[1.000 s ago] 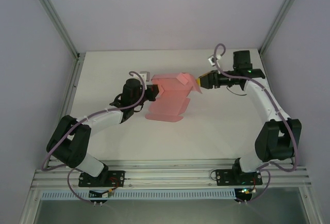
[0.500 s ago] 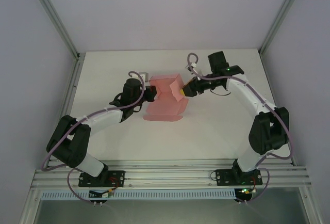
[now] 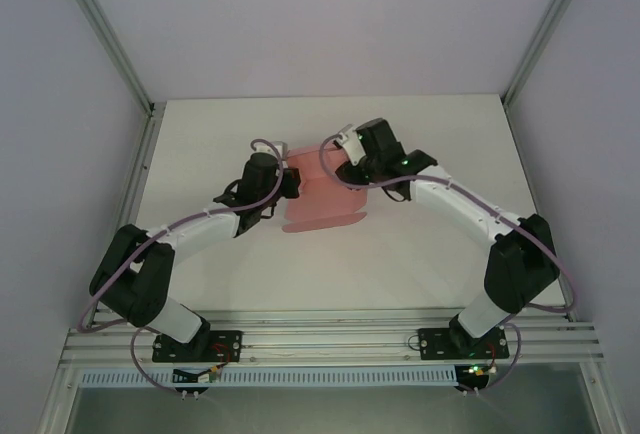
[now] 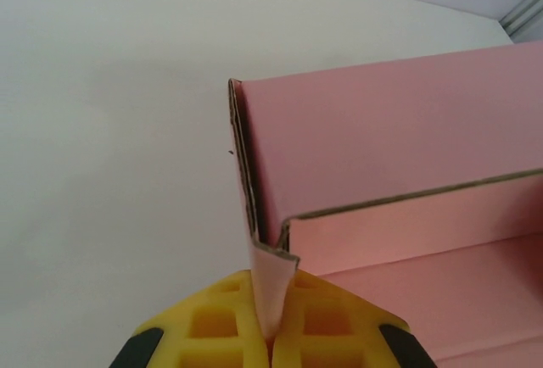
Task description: Assemble paper box
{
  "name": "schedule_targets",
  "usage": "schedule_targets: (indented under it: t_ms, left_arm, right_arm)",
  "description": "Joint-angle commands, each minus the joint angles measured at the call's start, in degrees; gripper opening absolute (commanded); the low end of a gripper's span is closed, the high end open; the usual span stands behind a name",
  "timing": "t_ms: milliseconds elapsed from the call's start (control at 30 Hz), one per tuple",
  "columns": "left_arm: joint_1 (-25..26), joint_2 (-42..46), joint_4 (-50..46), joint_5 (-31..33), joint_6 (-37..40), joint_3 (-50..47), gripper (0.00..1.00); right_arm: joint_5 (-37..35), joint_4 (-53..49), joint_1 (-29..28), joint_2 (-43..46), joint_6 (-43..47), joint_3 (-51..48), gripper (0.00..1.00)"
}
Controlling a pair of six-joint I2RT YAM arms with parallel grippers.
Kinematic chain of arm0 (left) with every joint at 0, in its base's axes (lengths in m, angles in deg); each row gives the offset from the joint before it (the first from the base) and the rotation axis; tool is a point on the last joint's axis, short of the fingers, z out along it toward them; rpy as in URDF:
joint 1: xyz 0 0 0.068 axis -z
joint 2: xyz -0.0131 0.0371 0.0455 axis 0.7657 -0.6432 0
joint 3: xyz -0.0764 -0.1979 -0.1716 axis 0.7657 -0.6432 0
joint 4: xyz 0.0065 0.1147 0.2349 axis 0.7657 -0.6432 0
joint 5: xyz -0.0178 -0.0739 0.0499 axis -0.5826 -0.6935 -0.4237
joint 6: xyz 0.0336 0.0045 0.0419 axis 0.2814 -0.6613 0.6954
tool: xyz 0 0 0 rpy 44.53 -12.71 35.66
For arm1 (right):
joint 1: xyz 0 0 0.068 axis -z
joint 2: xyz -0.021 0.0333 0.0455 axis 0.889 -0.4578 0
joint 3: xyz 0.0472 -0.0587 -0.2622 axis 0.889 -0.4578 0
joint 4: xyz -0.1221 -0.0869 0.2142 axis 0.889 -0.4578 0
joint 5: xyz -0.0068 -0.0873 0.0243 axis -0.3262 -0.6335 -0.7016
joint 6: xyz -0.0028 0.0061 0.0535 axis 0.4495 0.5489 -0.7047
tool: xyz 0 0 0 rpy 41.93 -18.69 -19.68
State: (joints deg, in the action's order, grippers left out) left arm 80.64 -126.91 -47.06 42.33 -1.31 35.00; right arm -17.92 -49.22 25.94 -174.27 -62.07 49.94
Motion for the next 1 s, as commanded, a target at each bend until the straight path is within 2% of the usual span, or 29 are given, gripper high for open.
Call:
schedule_targets:
  t_ms: [0, 33, 100, 200, 333, 367, 467, 533, 667, 733, 833, 900, 967]
  left_arm:
    - [3.35, 2.86, -0.35, -1.89, 2.26, 2.75, 0.0]
    - [3.55, 3.02, -0.87, -1.16, 2.11, 2.9, 0.0]
    - [4.04, 3.16, -2.75, 1.51, 1.4, 3.46, 0.0]
    - [5.1, 3.53, -5.92, 6.69, -0.88, 4.5, 0.0]
    - [7.74, 2.74, -14.95, 18.53, -8.25, 8.52, 0.0]
    - [8.25, 2.07, -20.03, 22.57, -12.58, 10.79, 0.0]
    - [8.67, -0.08, -34.24, 29.05, -21.36, 17.25, 0.0]
    - [8.81, -0.09, -37.96, 29.84, -23.74, 18.92, 0.0]
    - [8.88, 2.6, -40.48, 27.86, -27.37, 18.13, 0.0]
    - [8.98, 3.67, -40.72, 27.02, -27.73, 17.7, 0.0]
    - [9.15, 5.01, -39.63, 27.7, -27.56, 16.39, 0.0]
    - [9.14, 4.94, -38.68, 28.54, -27.01, 16.0, 0.0]
    - [9.14, 4.3, -37.54, 28.58, -25.67, 16.24, 0.0]
  right_arm:
    - [-14.67, 11.3, -2.94, -1.36, -0.56, -1.69, 0.38]
    - [-17.22, 12.87, -3.4, -1.54, -0.87, -1.95, 0.34]
    - [-22.84, 14.95, -4.04, -1.96, -1.65, -1.92, 0.17]
    - [-30.66, 17.18, -4.74, -2.38, -2.95, -1.83, 0.04]
    - [-41.03, 19.82, -5.95, -4.48, -1.21, -1.22, 0.02]
    - [-43.8, 19.49, -6.14, -5.56, -0.67, -0.56, 0.02]
    - [-51.7, 18.42, -6.22, -8.65, 0.03, 1.81, 0.02]
    - [-55.46, 21.08, -6.09, -9.79, 2.33, 1.94, 0.03]
    - [-60.45, 38.22, -5.08, -11.68, 15.39, -0.26, 0.04]
    - [-60.28, 42.42, -5.25, -12.13, 19.15, -0.35, 0.04]
    - [-55.38, 32.28, -5.23, -11.06, 12.26, 1.59, 0.06]
    - [-46.13, 19.9, -4.89, -9.56, 2.49, 3.54, 0.12]
    - [-36.84, 14.4, -4.6, -8.09, -2.65, 3.67, 0.16]
